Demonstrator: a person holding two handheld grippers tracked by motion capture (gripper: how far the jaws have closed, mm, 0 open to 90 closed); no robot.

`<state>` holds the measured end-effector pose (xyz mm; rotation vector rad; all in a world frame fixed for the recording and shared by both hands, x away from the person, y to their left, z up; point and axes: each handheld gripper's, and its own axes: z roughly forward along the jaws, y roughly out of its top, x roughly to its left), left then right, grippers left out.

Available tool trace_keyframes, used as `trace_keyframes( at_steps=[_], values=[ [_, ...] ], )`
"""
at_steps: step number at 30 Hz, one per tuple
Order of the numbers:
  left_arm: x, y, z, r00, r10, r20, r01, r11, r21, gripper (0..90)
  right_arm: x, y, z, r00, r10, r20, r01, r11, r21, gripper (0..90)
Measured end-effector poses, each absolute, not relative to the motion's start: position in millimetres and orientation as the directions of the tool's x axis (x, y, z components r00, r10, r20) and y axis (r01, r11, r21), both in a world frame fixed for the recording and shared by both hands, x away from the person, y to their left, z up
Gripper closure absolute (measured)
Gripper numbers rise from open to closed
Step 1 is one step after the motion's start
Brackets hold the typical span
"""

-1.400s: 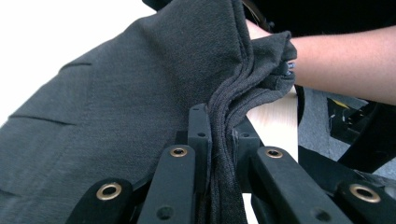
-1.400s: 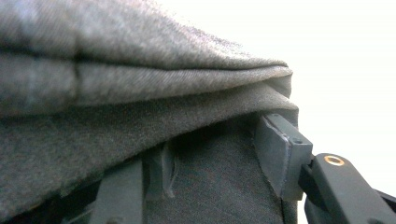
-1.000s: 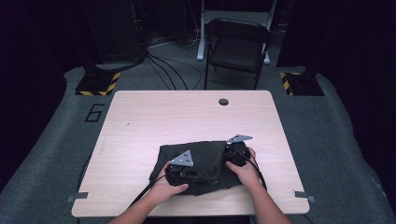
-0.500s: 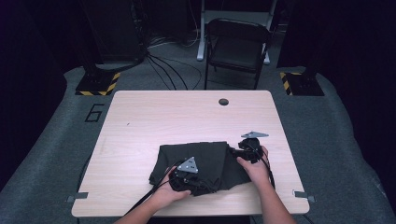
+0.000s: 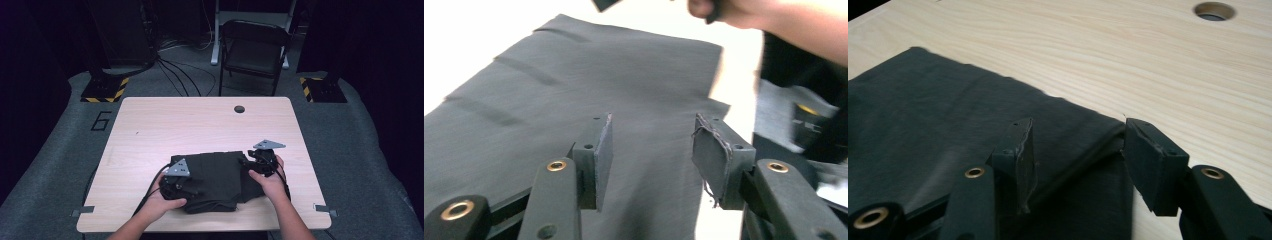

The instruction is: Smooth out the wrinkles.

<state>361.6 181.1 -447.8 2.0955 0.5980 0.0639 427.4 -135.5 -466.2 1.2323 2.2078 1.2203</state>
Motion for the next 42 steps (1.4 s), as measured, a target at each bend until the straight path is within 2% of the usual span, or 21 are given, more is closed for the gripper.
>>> trace_keyframes(
  at_steps=[5, 10, 22, 42],
  values=[
    [376, 206, -452, 0.826, 0.544, -0.149, 0.428, -0.434, 0.792, 47.3, 419, -123, -466, -0.615, 0.782, 0.103, 0.515, 0.299, 0.803, 45.4],
    [385, 220, -464, 0.793, 0.591, -0.144, 0.466, -0.438, 0.769, 45.5, 408, -116, -471, -0.638, 0.766, 0.082, 0.513, 0.343, 0.787, 45.3],
    [387, 232, -485, 0.770, 0.611, -0.185, 0.524, -0.440, 0.730, 42.7, 399, -118, -489, -0.665, 0.745, 0.055, 0.542, 0.431, 0.722, 44.8],
    [391, 229, -501, 0.767, 0.622, -0.158, 0.525, -0.467, 0.712, 42.0, 397, -115, -495, -0.675, 0.737, 0.034, 0.547, 0.469, 0.694, 44.8]
  ],
)
